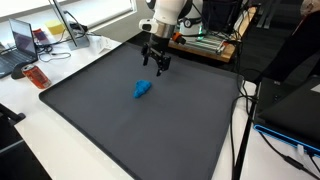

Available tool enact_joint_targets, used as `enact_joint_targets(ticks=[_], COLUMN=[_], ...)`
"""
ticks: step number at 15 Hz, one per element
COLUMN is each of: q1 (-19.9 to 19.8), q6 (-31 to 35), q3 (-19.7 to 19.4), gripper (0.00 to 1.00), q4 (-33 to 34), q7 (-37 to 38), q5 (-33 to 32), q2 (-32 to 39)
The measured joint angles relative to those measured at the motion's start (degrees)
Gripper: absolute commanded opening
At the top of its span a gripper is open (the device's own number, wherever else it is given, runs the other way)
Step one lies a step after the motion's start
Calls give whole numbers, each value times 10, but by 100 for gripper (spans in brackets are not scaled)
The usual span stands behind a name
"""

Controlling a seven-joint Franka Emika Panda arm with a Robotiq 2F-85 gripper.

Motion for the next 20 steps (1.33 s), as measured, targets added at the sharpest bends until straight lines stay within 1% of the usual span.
enact_joint_targets(ticks=[5,7,10,13,16,20], q1=[-2,-5,-16,-36,-66,-99], q6=[30,36,58,106,161,218], q3=[-31,-34,-34,-33,-20,-5], gripper=[100,100,100,100,100,100], q4=[-1,-1,-3,-12,-30,-44], q7=[-3,-25,-77,-142,-209,-246], q5=[-33,-34,-34,-33,-30,-30], q2=[0,0,2,3,8,22])
